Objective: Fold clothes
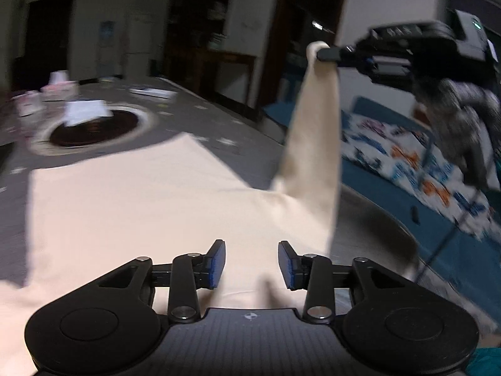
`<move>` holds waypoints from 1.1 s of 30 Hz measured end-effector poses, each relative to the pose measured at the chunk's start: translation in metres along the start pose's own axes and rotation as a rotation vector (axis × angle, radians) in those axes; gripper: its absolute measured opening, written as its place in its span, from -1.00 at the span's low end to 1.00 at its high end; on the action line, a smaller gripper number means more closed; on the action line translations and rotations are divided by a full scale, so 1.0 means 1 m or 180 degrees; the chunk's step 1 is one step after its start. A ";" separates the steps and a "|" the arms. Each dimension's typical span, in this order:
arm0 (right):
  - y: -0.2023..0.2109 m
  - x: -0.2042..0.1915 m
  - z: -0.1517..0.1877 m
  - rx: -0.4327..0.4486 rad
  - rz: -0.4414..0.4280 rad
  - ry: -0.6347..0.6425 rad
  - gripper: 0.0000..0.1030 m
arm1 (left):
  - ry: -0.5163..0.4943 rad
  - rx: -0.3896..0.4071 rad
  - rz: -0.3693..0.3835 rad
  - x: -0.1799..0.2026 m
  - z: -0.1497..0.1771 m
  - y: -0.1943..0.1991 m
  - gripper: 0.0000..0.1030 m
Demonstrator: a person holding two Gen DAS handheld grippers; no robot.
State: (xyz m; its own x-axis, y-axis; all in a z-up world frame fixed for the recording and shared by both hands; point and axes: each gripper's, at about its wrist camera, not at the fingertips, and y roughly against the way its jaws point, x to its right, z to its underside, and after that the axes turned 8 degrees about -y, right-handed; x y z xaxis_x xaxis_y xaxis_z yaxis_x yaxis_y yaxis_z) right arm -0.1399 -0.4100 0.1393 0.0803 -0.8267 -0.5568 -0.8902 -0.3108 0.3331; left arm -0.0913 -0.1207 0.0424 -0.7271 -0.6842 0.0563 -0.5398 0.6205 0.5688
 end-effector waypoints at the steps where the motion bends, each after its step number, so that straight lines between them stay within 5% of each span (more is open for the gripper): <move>1: -0.009 -0.012 0.006 -0.0072 -0.0058 0.0080 -0.92 | 0.0074 0.0025 -0.0094 -0.010 0.003 0.008 -0.17; 7: -0.069 -0.078 0.062 -0.0595 -0.0323 0.0553 -0.92 | 0.0477 0.0072 -0.0550 -0.056 0.028 0.046 -0.16; 15: -0.109 -0.119 0.159 -0.1360 -0.0522 0.0968 -0.80 | 0.0739 0.0051 -0.0755 -0.078 0.051 0.069 -0.16; 20: -0.086 -0.116 0.161 -0.1419 -0.0624 0.1105 -0.42 | 0.0746 0.0067 -0.0755 -0.080 0.050 0.068 -0.16; 28: -0.043 -0.058 0.132 -0.1212 0.0002 0.1130 -0.38 | 0.0557 0.0025 -0.0645 -0.072 0.033 0.039 -0.20; 33: -0.026 -0.026 0.126 -0.1139 0.0277 0.0989 -0.38 | 0.0447 -0.0097 -0.0585 -0.064 0.035 0.024 -0.47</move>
State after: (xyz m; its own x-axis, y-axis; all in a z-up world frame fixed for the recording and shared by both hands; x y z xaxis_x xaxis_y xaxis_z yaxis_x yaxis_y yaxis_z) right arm -0.1757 -0.3214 0.0497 0.1911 -0.9409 -0.2796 -0.6936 -0.3309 0.6398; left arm -0.0728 -0.0488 0.0242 -0.5506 -0.8325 0.0619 -0.6430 0.4702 0.6045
